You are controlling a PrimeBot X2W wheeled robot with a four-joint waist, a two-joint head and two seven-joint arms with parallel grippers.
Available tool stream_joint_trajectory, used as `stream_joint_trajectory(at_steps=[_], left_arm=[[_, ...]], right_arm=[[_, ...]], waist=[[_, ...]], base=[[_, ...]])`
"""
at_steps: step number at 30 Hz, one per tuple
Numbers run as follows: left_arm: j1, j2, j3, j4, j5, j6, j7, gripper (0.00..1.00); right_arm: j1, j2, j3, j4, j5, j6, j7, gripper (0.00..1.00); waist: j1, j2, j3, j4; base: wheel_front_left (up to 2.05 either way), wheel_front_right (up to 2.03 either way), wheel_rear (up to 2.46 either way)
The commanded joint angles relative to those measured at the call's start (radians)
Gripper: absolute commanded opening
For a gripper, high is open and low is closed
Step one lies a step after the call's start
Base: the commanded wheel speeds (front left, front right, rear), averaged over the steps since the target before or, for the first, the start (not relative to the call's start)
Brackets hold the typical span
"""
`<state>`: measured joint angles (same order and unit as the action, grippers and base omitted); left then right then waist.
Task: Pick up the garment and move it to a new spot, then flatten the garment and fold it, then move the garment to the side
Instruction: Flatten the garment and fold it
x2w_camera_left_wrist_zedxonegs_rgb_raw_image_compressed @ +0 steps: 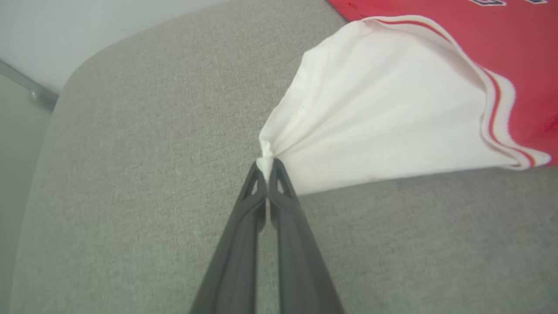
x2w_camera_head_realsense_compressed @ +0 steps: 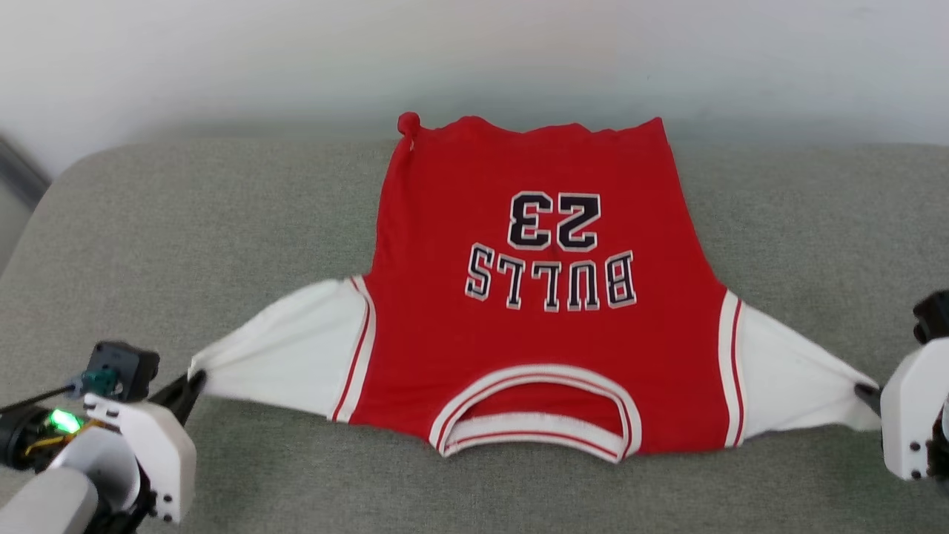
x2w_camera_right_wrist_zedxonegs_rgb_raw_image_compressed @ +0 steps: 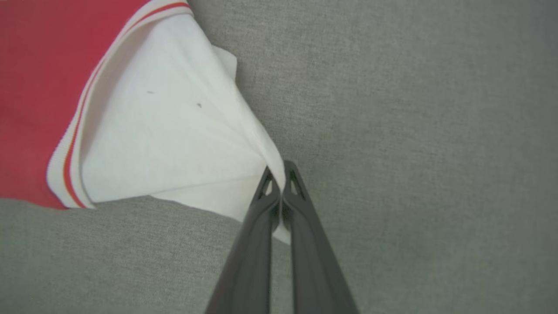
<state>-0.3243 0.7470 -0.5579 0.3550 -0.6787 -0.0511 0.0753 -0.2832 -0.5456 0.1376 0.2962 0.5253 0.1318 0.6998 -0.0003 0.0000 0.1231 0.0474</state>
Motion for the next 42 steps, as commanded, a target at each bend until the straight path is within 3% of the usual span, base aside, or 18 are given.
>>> stream_joint_trajectory(at_steps=[1,10,21,22,23,24,31,35,42], left_arm=[[0.051,0.025,0.011,-0.025,-0.018,0.021,0.015,0.00],[0.329,0.103,0.009,-0.199,-0.114,0.123,0.109,0.00],[0.416,0.073,-0.015,-0.312,-0.182,0.149,0.166,0.00],[0.412,0.070,-0.012,-0.322,-0.190,0.146,0.166,0.00],[0.407,0.067,-0.006,-0.332,-0.198,0.145,0.165,0.00],[0.404,0.063,-0.001,-0.341,-0.207,0.144,0.165,0.00],[0.394,0.068,0.014,-0.465,-0.242,0.155,0.192,0.00],[0.378,0.078,0.014,-0.567,-0.236,0.169,0.215,0.00],[0.338,0.073,0.003,-0.724,-0.229,0.169,0.253,0.00]], right_arm=[[0.054,-0.006,-0.026,-0.022,0.012,-0.002,0.023,0.00],[0.330,0.007,-0.153,-0.227,-0.021,-0.002,0.187,0.00],[0.465,0.065,-0.216,-0.354,-0.032,-0.002,0.262,0.00],[0.466,0.065,-0.217,-0.361,-0.031,-0.002,0.262,0.16],[0.462,0.062,-0.218,-0.367,-0.036,-0.002,0.254,0.46],[0.459,0.058,-0.220,-0.373,-0.043,-0.002,0.249,1.00],[0.376,0.040,-0.239,-0.449,-0.022,-0.001,0.236,1.00],[0.264,-0.010,-0.227,-0.489,-0.042,-0.001,0.246,1.00],[-0.029,-0.013,-0.249,-0.433,0.000,-0.001,0.406,1.00]], waist=[[0.0003,0.0000,-0.032,-0.002],[0.0003,0.0000,-0.067,-0.007],[0.0003,0.0000,-0.062,0.011],[0.0003,0.0000,-0.060,0.015],[0.0003,0.0000,-0.057,0.020],[0.0003,0.0000,-0.054,0.025],[0.0003,0.0000,0.004,0.083],[0.0003,0.0000,0.068,0.131],[0.0003,0.0000,0.215,0.236]], base=[[0.00,0.00,0.00],[0.00,0.00,0.00],[0.00,0.00,0.00],[0.00,0.00,0.00],[0.00,0.00,0.00],[0.00,0.00,0.00],[0.00,0.00,0.00],[0.00,0.00,0.00],[0.00,0.00,0.00]])
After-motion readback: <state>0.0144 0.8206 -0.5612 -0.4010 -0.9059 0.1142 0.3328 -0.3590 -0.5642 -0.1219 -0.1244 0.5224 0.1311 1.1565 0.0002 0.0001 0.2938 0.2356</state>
